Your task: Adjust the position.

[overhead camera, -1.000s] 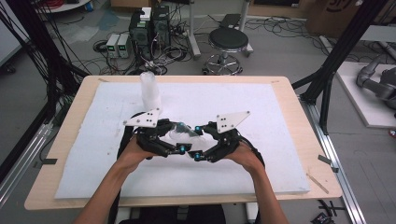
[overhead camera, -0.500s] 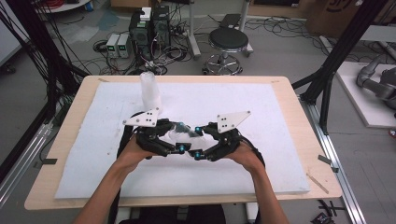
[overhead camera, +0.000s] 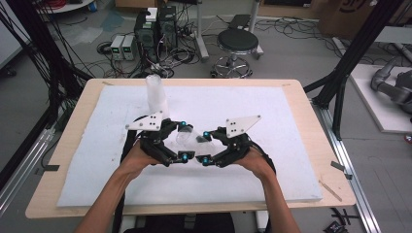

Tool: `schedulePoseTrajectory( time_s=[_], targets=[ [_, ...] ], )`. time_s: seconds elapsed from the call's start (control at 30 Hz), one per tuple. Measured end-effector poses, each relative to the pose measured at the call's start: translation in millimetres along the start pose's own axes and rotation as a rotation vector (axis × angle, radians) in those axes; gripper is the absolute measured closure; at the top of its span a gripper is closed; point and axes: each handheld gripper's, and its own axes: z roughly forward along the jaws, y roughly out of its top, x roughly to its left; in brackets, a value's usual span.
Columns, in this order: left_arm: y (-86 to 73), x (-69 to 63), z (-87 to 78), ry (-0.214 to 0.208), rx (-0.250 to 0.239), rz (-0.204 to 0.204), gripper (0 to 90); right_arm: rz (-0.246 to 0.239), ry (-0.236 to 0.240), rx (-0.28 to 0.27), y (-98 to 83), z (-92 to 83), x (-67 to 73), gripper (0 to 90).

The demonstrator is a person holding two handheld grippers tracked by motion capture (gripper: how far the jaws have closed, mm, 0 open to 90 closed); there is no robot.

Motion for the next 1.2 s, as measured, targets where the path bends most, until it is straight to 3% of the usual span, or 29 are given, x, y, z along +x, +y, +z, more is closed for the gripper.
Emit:
schedulePoseTrajectory(
  time_s=[0.17,0.27,0.3,0.33,0.37,0.4,0.43,0.53,0.57,0.63,0.67,0.7,0.73,0.77,0.8,0.83,0.9,0.93,1.07,1.13,1.2],
  targets=[
    [0.1,-0.4,-1.9,0.0,0.014,0.001,10.6,-0.009,-0.007,0.001,-0.3,0.1,-0.7,35.6],
    [2.5,-1.2,-4.9,0.019,0.087,0.015,10.6,-0.001,-0.017,0.027,-0.3,-2.0,0.3,35.5],
    [2.5,-1.2,-4.9,0.019,0.087,0.015,10.6,-0.002,-0.026,0.039,0.0,-2.8,0.1,35.5],
    [4.8,-2.3,-5.7,0.046,0.164,0.025,10.7,0.013,-0.033,0.062,0.5,-3.9,1.2,35.6],
    [6.4,-2.5,-6.4,0.057,0.22,0.022,10.6,-0.003,-0.041,0.078,1.3,-4.4,0.1,35.5],
    [6.4,-2.5,-6.4,0.057,0.22,0.022,10.7,0.007,-0.047,0.103,2.8,-5.5,0.8,35.5],
    [7.9,-2.0,-7.1,0.055,0.264,0.019,10.7,0.007,-0.047,0.103,2.8,-5.5,0.8,35.5],
    [12.6,-0.2,-8.6,0.063,0.39,0.019,10.9,0.016,-0.07,0.206,10.1,-8.9,-0.6,35.5],
    [14.4,0.5,-8.4,0.064,0.433,0.02,10.9,0.016,-0.07,0.206,10.1,-8.9,-0.6,35.5],
    [18.4,1.6,-7.4,0.063,0.521,0.028,11.2,0.02,-0.078,0.309,16.9,-9.0,-1.8,35.5],
    [20.0,1.6,-6.2,0.065,0.554,0.027,11.2,0.02,-0.078,0.309,16.9,-9.0,-1.8,35.5],
    [22.0,2.2,-5.1,0.058,0.588,0.028,11.4,0.017,-0.08,0.346,19.1,-8.0,-2.1,35.5],
    [23.8,2.3,-4.0,0.053,0.618,0.029,12.0,0.009,-0.072,0.423,23.6,-5.9,-2.5,35.5],
    [25.4,2.4,-3.3,0.05,0.639,0.03,12.0,0.009,-0.072,0.423,23.6,-5.9,-2.5,35.5],
    [28.2,2.6,-2.2,0.045,0.676,0.027,12.0,-0.001,-0.068,0.493,27.9,-3.0,-2.8,35.5],
    [30.0,3.0,-1.1,0.043,0.703,0.026,12.0,-0.001,-0.068,0.493,27.9,-3.0,-2.8,35.5],
    [32.4,3.5,1.6,0.042,0.756,0.015,12.0,-0.001,-0.057,0.552,31.7,0.4,-3.1,35.5],
    [32.7,3.5,2.6,0.041,0.771,0.013,12.0,-0.007,-0.051,0.611,35.3,3.3,-3.8,35.5],
    [35.2,5.4,8.7,0.022,0.876,0.035,12.0,-0.011,-0.039,0.684,39.3,8.1,-3.1,35.5],
    [35.7,6.3,11.9,0.016,0.894,0.037,12.0,-0.031,-0.029,0.716,41.4,11.0,-2.9,35.5],
    [35.6,6.1,14.4,0.01,0.894,0.033,12.0,-0.018,-0.023,0.748,43.7,11.9,-0.5,35.4]
  ],
)
